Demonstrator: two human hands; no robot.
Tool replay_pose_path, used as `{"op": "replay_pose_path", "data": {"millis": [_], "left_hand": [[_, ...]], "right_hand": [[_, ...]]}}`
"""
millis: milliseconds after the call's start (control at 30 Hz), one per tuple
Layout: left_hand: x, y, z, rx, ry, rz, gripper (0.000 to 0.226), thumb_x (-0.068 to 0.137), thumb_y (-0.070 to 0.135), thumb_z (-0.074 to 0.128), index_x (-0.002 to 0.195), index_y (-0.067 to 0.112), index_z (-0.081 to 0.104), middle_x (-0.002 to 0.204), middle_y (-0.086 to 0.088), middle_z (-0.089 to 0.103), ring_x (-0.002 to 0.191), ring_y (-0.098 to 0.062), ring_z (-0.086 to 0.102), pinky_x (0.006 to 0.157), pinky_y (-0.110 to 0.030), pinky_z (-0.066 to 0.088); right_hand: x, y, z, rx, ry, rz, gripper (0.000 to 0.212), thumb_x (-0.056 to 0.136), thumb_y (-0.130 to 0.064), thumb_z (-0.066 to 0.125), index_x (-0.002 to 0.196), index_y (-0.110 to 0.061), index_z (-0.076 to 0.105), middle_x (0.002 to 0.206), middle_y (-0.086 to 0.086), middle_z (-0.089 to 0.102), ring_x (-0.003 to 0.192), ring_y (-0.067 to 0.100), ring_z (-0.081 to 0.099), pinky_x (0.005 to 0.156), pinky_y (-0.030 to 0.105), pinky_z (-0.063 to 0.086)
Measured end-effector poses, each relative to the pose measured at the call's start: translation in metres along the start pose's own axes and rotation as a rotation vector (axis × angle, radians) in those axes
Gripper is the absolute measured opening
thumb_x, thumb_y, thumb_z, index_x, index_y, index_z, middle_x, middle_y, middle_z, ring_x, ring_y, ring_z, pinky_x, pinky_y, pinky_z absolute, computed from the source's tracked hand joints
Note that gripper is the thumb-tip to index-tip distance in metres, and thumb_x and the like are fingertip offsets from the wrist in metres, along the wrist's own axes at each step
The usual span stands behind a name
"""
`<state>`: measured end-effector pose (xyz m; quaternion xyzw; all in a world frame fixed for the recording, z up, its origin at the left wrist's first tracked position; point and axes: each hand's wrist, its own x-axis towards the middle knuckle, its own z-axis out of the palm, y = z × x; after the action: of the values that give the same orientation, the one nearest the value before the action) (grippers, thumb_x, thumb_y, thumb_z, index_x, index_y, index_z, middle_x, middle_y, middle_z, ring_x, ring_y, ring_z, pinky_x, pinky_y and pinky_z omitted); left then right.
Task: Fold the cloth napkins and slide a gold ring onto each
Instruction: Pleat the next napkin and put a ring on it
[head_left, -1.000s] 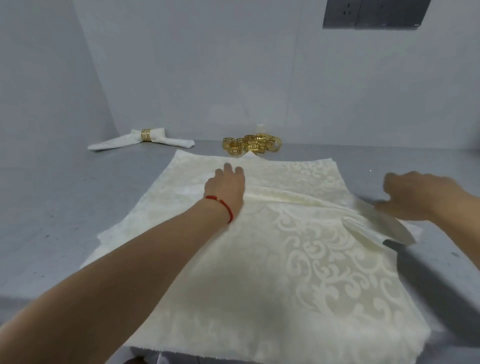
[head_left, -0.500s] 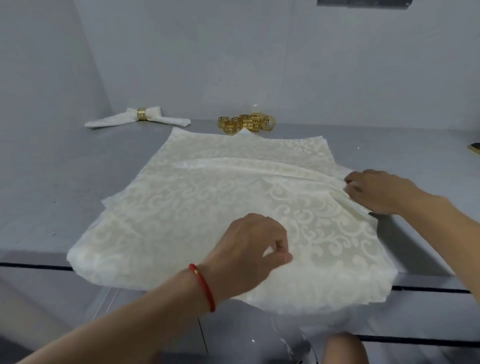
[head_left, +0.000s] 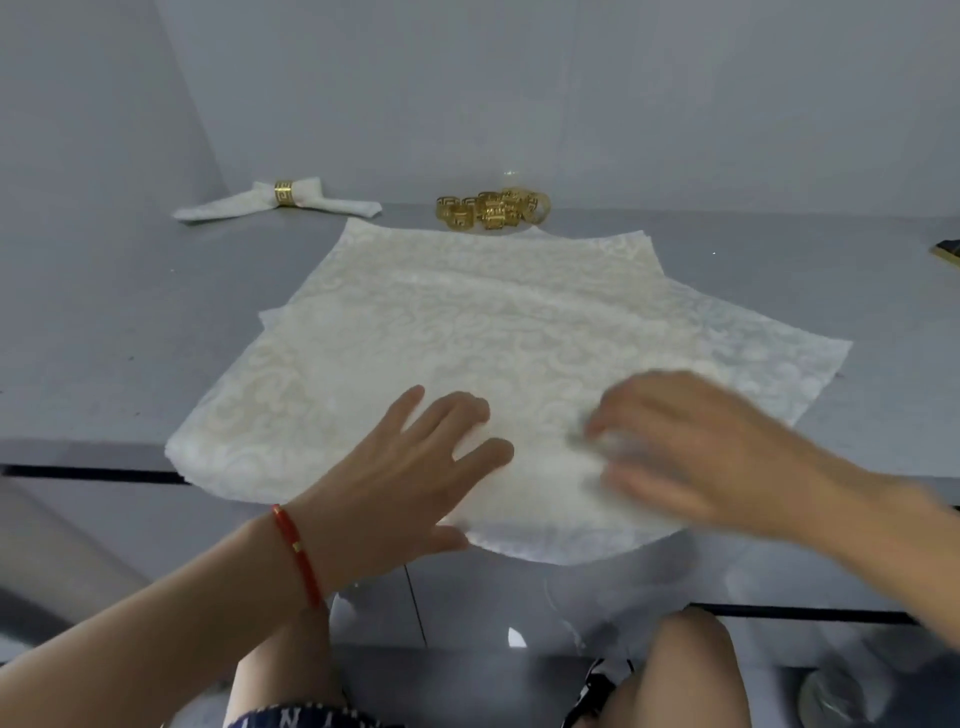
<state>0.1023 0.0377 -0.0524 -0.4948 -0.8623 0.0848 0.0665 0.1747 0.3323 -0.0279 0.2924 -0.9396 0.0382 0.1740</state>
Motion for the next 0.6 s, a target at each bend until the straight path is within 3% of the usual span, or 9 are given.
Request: {"op": "replay_pose_path", "data": {"millis": [67, 100, 167, 200, 267, 400, 467, 600], "left_hand": [[-0.006, 0.004, 0.01, 0.11, 0.036, -0.011, 0.081, 0.066, 0.03, 0.082, 0.136, 0.028, 0.041, 0.142, -0.014, 0.041, 0.125, -0.034, 0.045, 0.101, -0.054, 0.04], [-0.008, 0.004, 0.014, 0.152, 0.126, 0.003, 0.072, 0.071, 0.011, 0.069, 0.135, 0.028, 0.042, 0.14, -0.017, 0.044, 0.119, -0.036, 0.048, 0.096, -0.051, 0.043], [-0.013, 0.003, 0.02, 0.153, 0.293, 0.037, 0.065, 0.077, -0.009, 0.035, 0.131, 0.025, 0.048, 0.133, -0.017, 0.051, 0.11, -0.035, 0.053, 0.089, -0.047, 0.046], [-0.015, 0.002, 0.022, 0.14, 0.347, 0.062, 0.064, 0.08, -0.011, 0.027, 0.129, 0.023, 0.051, 0.131, -0.017, 0.054, 0.108, -0.034, 0.054, 0.088, -0.046, 0.046], [-0.017, 0.0, 0.025, 0.097, 0.422, 0.117, 0.051, 0.086, -0.01, 0.034, 0.122, 0.019, 0.056, 0.127, -0.015, 0.058, 0.106, -0.033, 0.056, 0.089, -0.045, 0.045], [-0.019, -0.003, 0.028, -0.059, 0.471, 0.167, 0.017, 0.092, 0.016, 0.066, 0.109, 0.017, 0.068, 0.123, -0.01, 0.062, 0.106, -0.031, 0.059, 0.089, -0.045, 0.045], [-0.018, -0.003, 0.025, -0.133, 0.459, 0.165, 0.017, 0.097, 0.03, 0.061, 0.107, 0.019, 0.07, 0.124, -0.006, 0.063, 0.109, -0.029, 0.059, 0.09, -0.045, 0.046], [-0.017, -0.003, 0.017, -0.382, 0.46, 0.074, 0.016, 0.099, 0.021, 0.057, 0.103, 0.014, 0.071, 0.113, 0.0, 0.067, 0.104, -0.023, 0.063, 0.085, -0.042, 0.048]], "right_hand": [[-0.01, -0.025, 0.017, -0.164, -0.135, -0.179, 0.055, 0.085, -0.059, 0.068, 0.126, -0.024, 0.059, 0.126, -0.003, 0.058, 0.113, 0.02, 0.057, 0.102, 0.041, 0.044], [-0.013, -0.028, 0.026, -0.258, -0.168, -0.21, 0.058, 0.08, -0.056, 0.074, 0.126, -0.023, 0.058, 0.127, -0.001, 0.057, 0.115, 0.022, 0.057, 0.104, 0.042, 0.041], [-0.018, -0.03, 0.038, -0.334, -0.074, -0.249, 0.033, 0.088, -0.028, 0.071, 0.119, -0.019, 0.063, 0.122, 0.003, 0.062, 0.112, 0.026, 0.061, 0.103, 0.043, 0.041], [-0.019, -0.029, 0.04, -0.326, 0.004, -0.275, 0.02, 0.097, -0.011, 0.057, 0.114, -0.017, 0.066, 0.118, 0.004, 0.065, 0.109, 0.026, 0.064, 0.101, 0.042, 0.044], [-0.019, -0.024, 0.041, -0.339, 0.071, -0.327, 0.037, 0.102, 0.004, 0.037, 0.105, -0.014, 0.07, 0.11, 0.005, 0.067, 0.102, 0.026, 0.066, 0.093, 0.04, 0.052], [-0.019, -0.014, 0.041, -0.221, 0.041, -0.261, 0.006, 0.095, -0.011, 0.068, 0.099, -0.014, 0.069, 0.109, 0.003, 0.064, 0.102, 0.025, 0.063, 0.084, 0.037, 0.053], [-0.018, -0.01, 0.037, -0.07, 0.033, -0.195, 0.009, 0.098, -0.026, 0.067, 0.096, -0.018, 0.071, 0.106, -0.002, 0.063, 0.1, 0.022, 0.062, 0.078, 0.036, 0.052], [-0.012, -0.009, 0.026, 0.237, -0.01, -0.033, 0.023, 0.103, -0.039, 0.059, 0.096, -0.025, 0.075, 0.104, -0.016, 0.064, 0.101, 0.007, 0.062, 0.08, 0.032, 0.052]]}}
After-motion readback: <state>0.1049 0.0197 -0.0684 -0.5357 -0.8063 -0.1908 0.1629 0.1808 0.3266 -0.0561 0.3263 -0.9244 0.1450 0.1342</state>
